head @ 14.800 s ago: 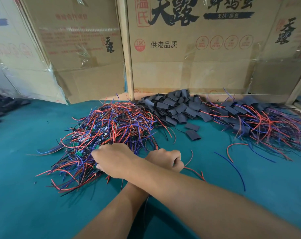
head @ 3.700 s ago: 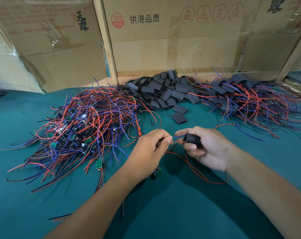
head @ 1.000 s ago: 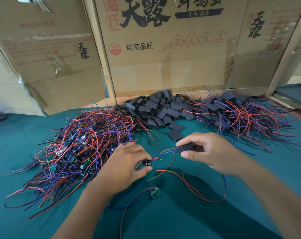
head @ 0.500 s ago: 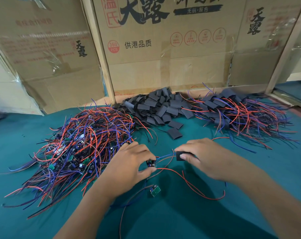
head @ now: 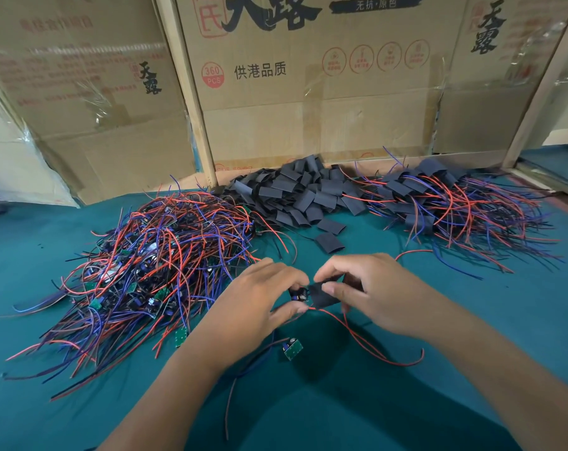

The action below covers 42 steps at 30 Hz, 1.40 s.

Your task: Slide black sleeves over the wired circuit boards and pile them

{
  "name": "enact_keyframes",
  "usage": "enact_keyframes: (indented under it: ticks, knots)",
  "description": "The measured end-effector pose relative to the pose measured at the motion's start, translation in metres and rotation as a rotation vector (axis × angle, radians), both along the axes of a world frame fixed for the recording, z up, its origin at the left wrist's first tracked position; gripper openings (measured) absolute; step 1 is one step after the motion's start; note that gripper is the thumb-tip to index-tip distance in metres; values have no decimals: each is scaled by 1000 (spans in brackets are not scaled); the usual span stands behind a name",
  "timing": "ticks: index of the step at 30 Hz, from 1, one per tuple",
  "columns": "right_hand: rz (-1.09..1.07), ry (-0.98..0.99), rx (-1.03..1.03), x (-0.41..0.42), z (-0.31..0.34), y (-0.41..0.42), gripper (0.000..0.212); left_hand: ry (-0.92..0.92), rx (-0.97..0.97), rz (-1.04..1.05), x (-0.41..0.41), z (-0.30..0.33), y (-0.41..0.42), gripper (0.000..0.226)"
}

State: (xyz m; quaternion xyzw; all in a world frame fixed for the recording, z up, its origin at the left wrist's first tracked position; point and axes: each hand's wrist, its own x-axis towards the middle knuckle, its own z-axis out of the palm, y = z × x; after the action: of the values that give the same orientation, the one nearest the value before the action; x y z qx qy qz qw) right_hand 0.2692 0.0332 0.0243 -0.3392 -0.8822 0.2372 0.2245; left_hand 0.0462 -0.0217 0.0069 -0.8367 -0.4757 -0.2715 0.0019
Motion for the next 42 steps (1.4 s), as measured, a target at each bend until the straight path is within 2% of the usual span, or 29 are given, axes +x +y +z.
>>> enact_keyframes:
  ticks: [5, 9, 16, 21, 26, 35, 40, 42]
  knots:
    - [26, -27, -65, 1, -1, 1, 26, -117, -35, 16, -1, 0, -3, 20]
    - [34, -127, 16, 1, -5, 3, 37, -175, -47, 7, -1, 0, -2, 19]
    - [9, -42, -3, 3, -4, 6, 18, -276, -68, -73, 1, 1, -3, 9]
    - [49, -24, -64, 6, -4, 6, 19, -301, -72, -75, 1, 2, -3, 8]
    - [57, 0, -34, 3, -3, 4, 19, -357, -100, -81, 2, 1, -3, 8]
    - [35, 70, -54, 4, -1, 3, 17, -664, -257, 33, 8, 0, -4, 26]
    - [36, 62, -11, 2, -1, 3, 22, -749, -289, 69, 15, -3, -4, 21]
    - [31, 74, -20, 2, -1, 2, 22, -855, -334, 61, 17, -4, -3, 14]
